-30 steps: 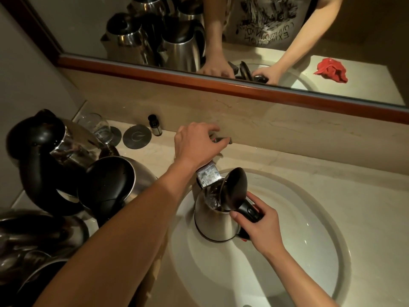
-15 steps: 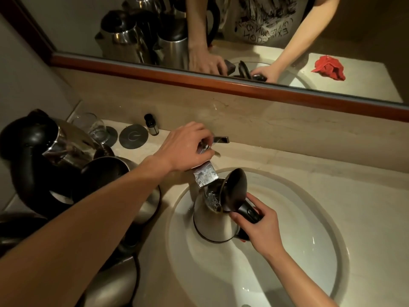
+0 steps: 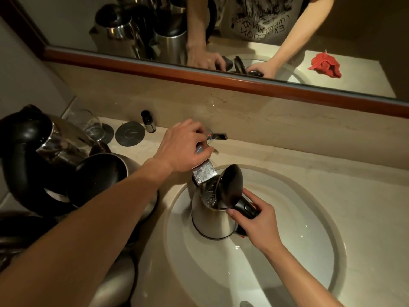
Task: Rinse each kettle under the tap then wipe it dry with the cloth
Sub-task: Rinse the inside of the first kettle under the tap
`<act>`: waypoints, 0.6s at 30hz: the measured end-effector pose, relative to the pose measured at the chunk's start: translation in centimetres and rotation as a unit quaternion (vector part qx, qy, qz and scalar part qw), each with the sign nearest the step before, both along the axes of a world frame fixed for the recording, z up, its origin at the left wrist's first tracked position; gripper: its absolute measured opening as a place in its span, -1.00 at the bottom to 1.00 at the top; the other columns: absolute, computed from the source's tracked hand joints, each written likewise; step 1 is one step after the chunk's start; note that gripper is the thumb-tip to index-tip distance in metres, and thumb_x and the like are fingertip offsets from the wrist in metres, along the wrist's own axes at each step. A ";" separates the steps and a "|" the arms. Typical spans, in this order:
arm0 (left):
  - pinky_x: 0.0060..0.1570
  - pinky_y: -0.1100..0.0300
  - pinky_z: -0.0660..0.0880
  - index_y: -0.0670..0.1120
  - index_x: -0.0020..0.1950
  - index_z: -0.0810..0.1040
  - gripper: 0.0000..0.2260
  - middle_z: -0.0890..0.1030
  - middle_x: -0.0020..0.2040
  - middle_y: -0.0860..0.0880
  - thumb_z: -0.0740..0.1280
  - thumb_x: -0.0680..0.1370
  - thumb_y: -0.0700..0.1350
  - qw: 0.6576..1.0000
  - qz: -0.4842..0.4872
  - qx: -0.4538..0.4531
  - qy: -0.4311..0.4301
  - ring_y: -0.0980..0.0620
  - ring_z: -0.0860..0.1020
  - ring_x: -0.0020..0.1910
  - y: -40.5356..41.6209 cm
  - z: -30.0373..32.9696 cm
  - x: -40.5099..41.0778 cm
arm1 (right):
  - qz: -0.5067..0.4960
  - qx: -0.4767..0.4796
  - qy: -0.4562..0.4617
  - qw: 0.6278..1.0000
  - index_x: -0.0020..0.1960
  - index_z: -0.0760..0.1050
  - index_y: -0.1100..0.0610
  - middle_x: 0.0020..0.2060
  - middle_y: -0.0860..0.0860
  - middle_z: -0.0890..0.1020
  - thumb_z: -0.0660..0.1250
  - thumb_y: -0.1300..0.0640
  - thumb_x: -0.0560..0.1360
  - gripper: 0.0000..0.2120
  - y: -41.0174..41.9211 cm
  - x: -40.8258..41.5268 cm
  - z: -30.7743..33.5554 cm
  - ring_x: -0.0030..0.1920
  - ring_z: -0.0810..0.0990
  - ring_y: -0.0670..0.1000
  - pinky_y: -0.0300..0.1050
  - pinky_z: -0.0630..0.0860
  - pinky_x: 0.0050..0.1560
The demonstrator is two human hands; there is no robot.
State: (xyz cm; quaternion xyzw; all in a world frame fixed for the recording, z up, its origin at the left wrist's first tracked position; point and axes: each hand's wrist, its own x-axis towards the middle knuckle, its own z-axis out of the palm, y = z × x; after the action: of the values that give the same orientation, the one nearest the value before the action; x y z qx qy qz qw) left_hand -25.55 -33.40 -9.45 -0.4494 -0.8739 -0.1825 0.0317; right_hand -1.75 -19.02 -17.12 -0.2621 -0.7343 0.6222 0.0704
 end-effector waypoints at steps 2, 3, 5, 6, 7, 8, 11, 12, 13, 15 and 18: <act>-0.11 0.15 0.27 -0.02 -0.20 0.65 -0.57 0.56 -0.04 0.05 0.15 0.48 0.26 1.000 0.001 -0.002 -0.001 0.02 0.47 -0.03 0.0 0.1 -0.1 | 0.003 -0.009 -0.005 1.000 0.35 0.62 -0.16 -0.06 -0.03 0.77 0.63 -0.15 0.24 -0.32 0.0 -0.1 -0.1 -0.23 0.65 -0.16 0.01 0.60 -0.03; -0.11 0.15 0.25 -0.01 -0.20 0.64 -0.56 0.56 -0.04 0.04 0.13 0.47 0.27 1.000 0.002 -0.002 -0.001 0.03 0.46 -0.03 0.0 0.2 -0.1 | 0.004 -0.014 -0.007 1.000 0.35 0.62 -0.18 -0.08 -0.05 0.77 0.63 -0.16 0.23 -0.32 0.0 -0.2 -0.2 -0.24 0.64 -0.16 0.01 0.58 -0.02; -0.12 0.16 0.24 -0.01 -0.18 0.64 -0.53 0.55 -0.04 0.04 0.11 0.46 0.30 1.000 0.000 -0.005 -0.002 0.03 0.46 -0.03 0.1 0.3 -0.1 | 0.005 -0.020 -0.012 1.000 0.33 0.61 -0.26 -0.14 -0.11 0.74 0.64 -0.16 0.22 -0.33 0.1 -0.3 -0.2 -0.27 0.62 -0.18 -0.02 0.55 -0.03; -0.12 0.16 0.24 -0.01 -0.17 0.64 -0.52 0.55 -0.04 0.04 0.10 0.45 0.31 1.000 0.000 -0.006 -0.003 0.03 0.46 -0.02 0.1 0.3 -0.1 | 0.005 -0.018 -0.012 1.000 0.30 0.61 -0.30 -0.16 -0.13 0.74 0.64 -0.17 0.22 -0.34 0.1 -0.4 -0.2 -0.28 0.62 -0.18 -0.03 0.55 -0.04; -0.13 0.16 0.24 0.00 -0.17 0.64 -0.51 0.54 -0.04 0.05 0.09 0.45 0.32 1.000 0.000 -0.007 -0.003 0.03 0.45 -0.02 0.1 0.3 -0.1 | 0.004 -0.016 -0.012 1.000 0.28 0.61 -0.34 -0.16 -0.14 0.74 0.64 -0.17 0.21 -0.36 0.1 -0.5 -0.2 -0.28 0.63 -0.18 -0.03 0.56 -0.04; -0.13 0.16 0.23 0.00 -0.16 0.64 -0.50 0.54 -0.03 0.05 0.09 0.45 0.34 1.000 0.000 -0.009 -0.002 0.03 0.45 -0.01 0.2 0.3 -0.1 | 0.003 -0.015 -0.011 1.000 0.25 0.61 -0.38 -0.17 -0.14 0.74 0.64 -0.16 0.21 -0.38 0.1 -0.5 -0.1 -0.27 0.64 -0.18 -0.04 0.57 -0.05; -0.14 0.17 0.21 0.04 -0.21 0.61 -0.49 0.52 -0.03 0.08 0.09 0.44 0.39 1.000 0.003 -0.015 -0.001 0.07 0.42 -0.02 0.2 0.3 -0.2 | 0.003 -0.022 -0.012 1.000 0.25 0.60 -0.39 -0.19 -0.14 0.74 0.64 -0.15 0.22 -0.38 0.1 -0.4 0.0 -0.29 0.64 -0.17 -0.05 0.56 -0.05; -0.15 0.17 0.21 0.05 -0.23 0.60 -0.50 0.51 -0.03 0.09 0.09 0.43 0.40 1.000 0.004 -0.016 -0.002 0.08 0.42 -0.02 0.3 0.3 -0.2 | 0.004 -0.021 -0.011 1.000 0.26 0.61 -0.37 -0.19 -0.15 0.74 0.64 -0.15 0.22 -0.38 0.1 -0.4 0.0 -0.29 0.64 -0.17 -0.06 0.55 -0.06; -0.15 0.18 0.20 0.06 -0.24 0.59 -0.51 0.51 -0.04 0.10 0.09 0.43 0.40 1.000 0.006 -0.016 -0.003 0.08 0.42 -0.02 0.3 0.2 -0.2 | 0.004 -0.017 -0.009 1.000 0.26 0.61 -0.35 -0.19 -0.16 0.74 0.63 -0.15 0.22 -0.38 0.1 -0.3 0.1 -0.27 0.64 -0.17 -0.09 0.55 -0.07; -0.16 0.18 0.19 0.07 -0.24 0.57 -0.53 0.50 -0.04 0.11 0.08 0.43 0.39 1.000 0.009 -0.017 -0.002 0.08 0.42 -0.01 0.3 0.2 -0.2 | 0.007 -0.003 -0.003 1.000 0.27 0.60 -0.31 -0.17 -0.21 0.74 0.63 -0.12 0.22 -0.37 0.1 -0.3 0.2 -0.21 0.66 -0.18 -0.17 0.56 -0.09; -0.17 0.18 0.18 0.11 -0.27 0.47 -0.61 0.47 -0.06 0.14 0.08 0.42 0.38 1.000 0.009 -0.014 -0.005 0.10 0.40 -0.02 0.2 0.3 -0.1 | 0.012 0.015 0.000 1.000 0.27 0.60 -0.26 -0.06 -0.17 0.78 0.64 0.00 0.27 -0.40 0.3 -0.3 0.1 -0.08 0.71 -0.17 -0.32 0.56 -0.03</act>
State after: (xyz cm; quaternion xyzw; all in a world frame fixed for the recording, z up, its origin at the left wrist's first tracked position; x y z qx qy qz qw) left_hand -25.67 -33.23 -9.12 -0.4409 -0.8806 -0.1719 0.0229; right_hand -2.04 -18.75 -17.03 -0.2520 -0.7469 0.6118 0.0664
